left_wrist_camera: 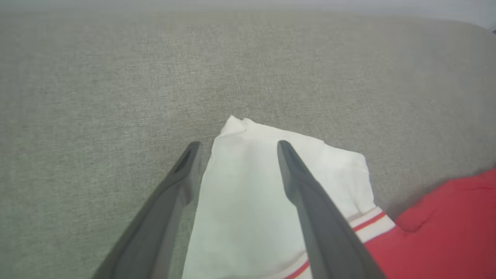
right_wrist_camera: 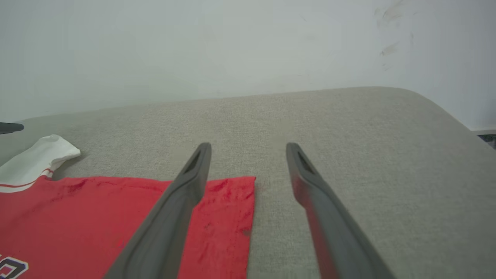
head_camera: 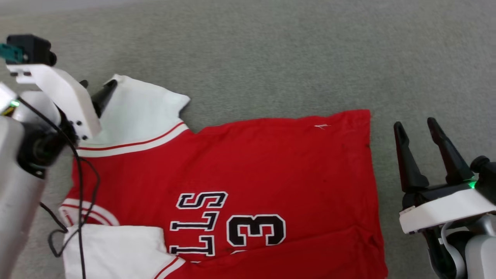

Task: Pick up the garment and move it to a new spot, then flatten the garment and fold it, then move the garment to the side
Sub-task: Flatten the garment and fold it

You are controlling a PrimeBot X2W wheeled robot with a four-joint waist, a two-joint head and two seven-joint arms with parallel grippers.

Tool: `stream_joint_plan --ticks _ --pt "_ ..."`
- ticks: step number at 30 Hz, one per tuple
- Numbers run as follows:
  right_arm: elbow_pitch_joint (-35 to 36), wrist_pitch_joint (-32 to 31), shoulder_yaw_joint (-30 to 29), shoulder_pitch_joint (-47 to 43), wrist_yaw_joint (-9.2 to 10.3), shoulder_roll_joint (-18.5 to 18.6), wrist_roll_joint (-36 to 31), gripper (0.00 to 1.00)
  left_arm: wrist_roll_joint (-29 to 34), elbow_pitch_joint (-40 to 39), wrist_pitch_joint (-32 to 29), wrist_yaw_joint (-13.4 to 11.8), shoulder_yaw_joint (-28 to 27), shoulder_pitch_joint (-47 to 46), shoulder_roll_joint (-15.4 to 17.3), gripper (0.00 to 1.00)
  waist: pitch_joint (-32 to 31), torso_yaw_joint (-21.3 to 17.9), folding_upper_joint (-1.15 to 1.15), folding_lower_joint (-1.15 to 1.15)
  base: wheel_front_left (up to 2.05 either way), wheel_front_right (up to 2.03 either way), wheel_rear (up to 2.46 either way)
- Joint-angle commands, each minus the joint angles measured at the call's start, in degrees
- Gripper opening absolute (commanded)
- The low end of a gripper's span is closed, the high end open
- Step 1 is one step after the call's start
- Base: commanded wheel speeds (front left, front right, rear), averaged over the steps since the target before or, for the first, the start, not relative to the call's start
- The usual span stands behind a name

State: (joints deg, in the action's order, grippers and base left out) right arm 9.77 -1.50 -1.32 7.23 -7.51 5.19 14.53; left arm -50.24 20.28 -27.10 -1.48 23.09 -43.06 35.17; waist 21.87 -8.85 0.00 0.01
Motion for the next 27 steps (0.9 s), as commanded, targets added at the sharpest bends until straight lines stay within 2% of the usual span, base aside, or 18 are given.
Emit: stream_joint_plan --ticks 1,3,12,13,14,16,23,27 --pt "-0.7 0.7 0.4 1.5 0.05 -0.5 0.4 1.00 -1.3 1.8 -4.5 0.6 0.3 -2.1 1.3 1.00 2.2 -2.7 0.00 -0.01 0.00 0.00 0.00" --pt "-1.8 1.2 0.6 1.7 0.05 -0.8 0.8 1.00 -2.4 3.2 -8.8 0.8 0.7 -3.7 2.1 1.00 2.9 -3.7 0.00 -0.01 0.00 0.00 0.00" --pt "-5.6 3.0 0.9 3.1 0.05 -1.3 2.5 1.00 -3.6 6.6 -19.0 0.1 3.3 -5.4 3.3 1.00 5.2 -6.3 0.00 -0.01 0.00 0.00 0.00" --pt "-6.0 3.1 0.9 3.3 0.06 -1.3 2.7 1.00 -3.7 7.1 -19.9 0.0 3.8 -5.0 3.2 0.84 5.3 -6.5 0.00 -0.01 0.00 0.00 0.00" --pt "-6.4 3.2 0.9 3.6 0.06 -1.3 2.8 1.00 -3.9 7.5 -20.7 0.0 4.2 -4.8 3.1 0.49 5.4 -6.6 0.00 -0.01 0.00 0.00 0.00" --pt "-7.1 3.1 0.9 3.9 0.05 -1.3 3.4 1.00 -3.9 8.0 -21.8 0.1 4.9 -4.5 2.8 0.00 5.6 -6.9 0.00 -0.01 0.00 0.00 0.00" --pt "-10.3 -2.1 1.3 6.4 0.05 1.6 8.7 1.00 -2.4 8.4 -18.9 0.1 5.1 -5.4 1.9 0.00 4.8 -6.6 0.00 -0.01 0.00 0.00 0.00" --pt "-13.2 -9.3 2.4 9.5 0.05 5.6 12.3 1.00 -1.7 8.4 -16.1 0.5 4.8 -7.0 1.2 0.00 3.0 -5.3 0.00 -0.01 0.00 0.00 0.00"
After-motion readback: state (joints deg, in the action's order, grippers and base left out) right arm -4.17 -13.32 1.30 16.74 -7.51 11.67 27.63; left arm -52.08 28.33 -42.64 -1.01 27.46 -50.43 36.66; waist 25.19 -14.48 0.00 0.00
